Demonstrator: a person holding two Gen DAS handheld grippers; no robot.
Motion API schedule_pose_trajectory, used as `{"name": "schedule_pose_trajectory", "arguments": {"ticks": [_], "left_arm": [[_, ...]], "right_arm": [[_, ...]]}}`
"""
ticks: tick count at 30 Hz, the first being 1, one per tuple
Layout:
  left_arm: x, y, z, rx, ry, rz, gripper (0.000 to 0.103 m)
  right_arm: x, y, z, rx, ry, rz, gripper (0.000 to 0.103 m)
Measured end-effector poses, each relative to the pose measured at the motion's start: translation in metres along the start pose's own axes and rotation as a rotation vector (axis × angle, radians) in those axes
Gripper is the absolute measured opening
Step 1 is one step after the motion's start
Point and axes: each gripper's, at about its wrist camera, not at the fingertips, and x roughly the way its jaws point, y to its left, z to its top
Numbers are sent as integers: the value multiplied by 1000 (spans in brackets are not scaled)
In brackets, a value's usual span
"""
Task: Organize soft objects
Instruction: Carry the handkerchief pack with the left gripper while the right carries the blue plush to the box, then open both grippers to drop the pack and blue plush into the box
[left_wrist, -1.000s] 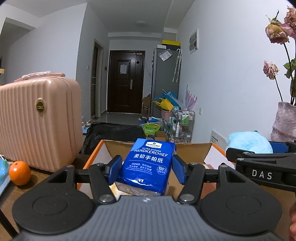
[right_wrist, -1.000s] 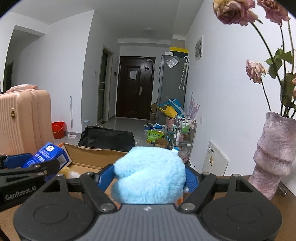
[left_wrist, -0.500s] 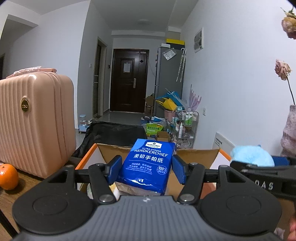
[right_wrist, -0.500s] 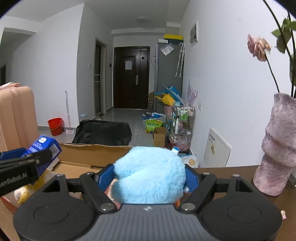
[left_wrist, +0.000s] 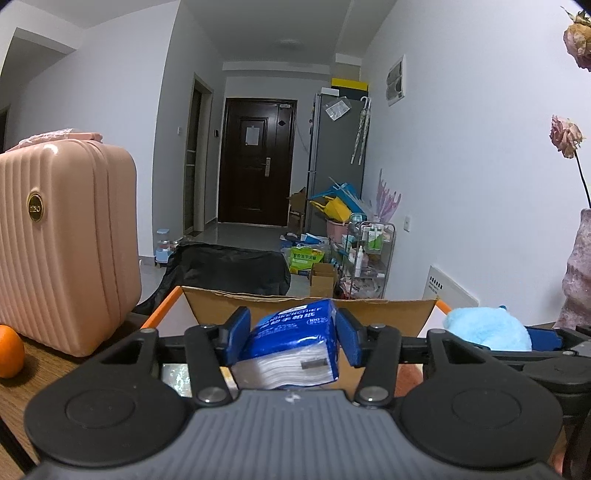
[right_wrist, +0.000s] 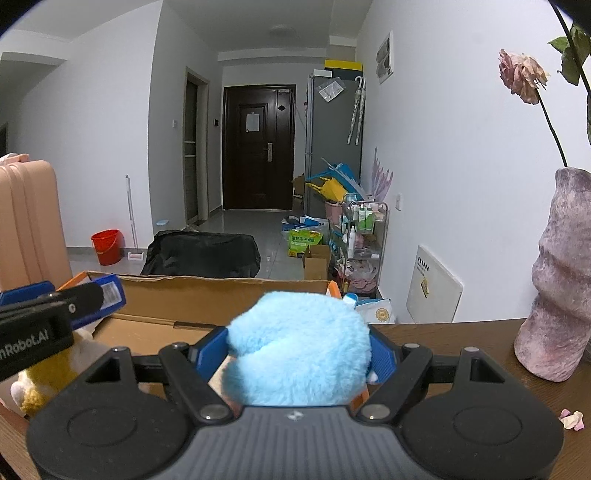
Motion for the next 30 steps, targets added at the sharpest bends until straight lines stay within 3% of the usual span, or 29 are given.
{"name": "schedule_pose_trajectory", "arguments": {"ticks": [4, 5, 6, 7, 11, 12, 30], "left_arm": [[1, 1, 0, 0, 1, -9, 52], [0, 2, 0, -3, 2, -13, 59], [0, 4, 1, -10, 4, -15, 75], [1, 7, 2, -24, 4, -8, 84], [-4, 16, 4, -73, -25, 24, 103], [-4, 17, 4, -82, -27, 32, 103], [-3, 23, 2, -88, -9, 62, 103]], "right_arm": [[1, 0, -1, -1, 5, 2, 80], [1, 0, 0, -1, 6, 0, 81], [1, 0, 0, 0, 8, 0, 86], [1, 0, 0, 2, 9, -1, 89], [-1, 1, 0, 6, 3, -15, 100], [-1, 1, 0, 8, 2, -17, 103], [-5, 3, -1, -1, 17, -25, 103]]}}
